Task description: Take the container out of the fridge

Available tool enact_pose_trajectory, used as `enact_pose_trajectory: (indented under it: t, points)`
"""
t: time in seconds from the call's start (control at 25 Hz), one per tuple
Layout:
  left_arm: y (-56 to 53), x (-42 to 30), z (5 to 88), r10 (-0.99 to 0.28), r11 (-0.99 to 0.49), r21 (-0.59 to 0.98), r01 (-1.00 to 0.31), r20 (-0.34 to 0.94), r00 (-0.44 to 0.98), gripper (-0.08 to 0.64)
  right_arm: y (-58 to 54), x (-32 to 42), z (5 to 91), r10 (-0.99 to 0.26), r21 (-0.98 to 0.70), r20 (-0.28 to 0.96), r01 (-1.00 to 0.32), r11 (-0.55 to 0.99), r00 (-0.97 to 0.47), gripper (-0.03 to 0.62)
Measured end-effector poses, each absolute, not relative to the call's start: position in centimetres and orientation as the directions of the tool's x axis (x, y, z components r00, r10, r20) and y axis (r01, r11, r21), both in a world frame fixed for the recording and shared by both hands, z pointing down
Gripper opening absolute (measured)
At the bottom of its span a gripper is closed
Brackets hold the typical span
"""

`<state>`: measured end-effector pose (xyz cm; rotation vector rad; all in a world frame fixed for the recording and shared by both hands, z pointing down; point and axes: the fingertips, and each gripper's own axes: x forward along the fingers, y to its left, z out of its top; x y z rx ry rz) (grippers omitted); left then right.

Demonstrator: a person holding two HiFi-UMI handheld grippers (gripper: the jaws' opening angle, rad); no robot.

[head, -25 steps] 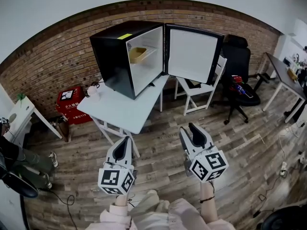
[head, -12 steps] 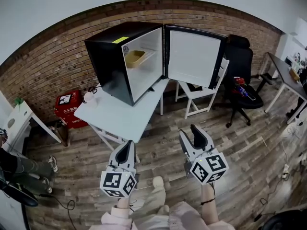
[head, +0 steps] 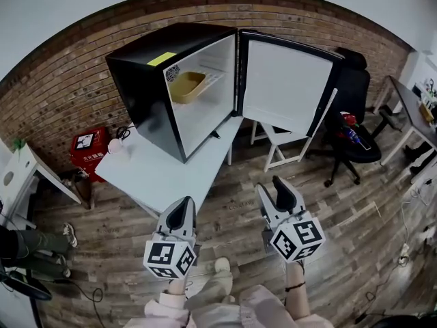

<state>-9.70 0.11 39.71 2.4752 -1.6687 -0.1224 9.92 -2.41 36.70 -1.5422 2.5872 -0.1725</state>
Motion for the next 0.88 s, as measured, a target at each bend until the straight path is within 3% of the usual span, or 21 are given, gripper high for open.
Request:
enact_pose_trajectory:
  t: [0.88]
  points:
    - [-12.0,-10.1,40.4,-0.924,-0.362,0.229,-0.903,0.037,0.380,-0.008,-15.4,6.0,37.2,-0.843,-0.144,-0.017,-0.833,0.534,-0.538,0.184]
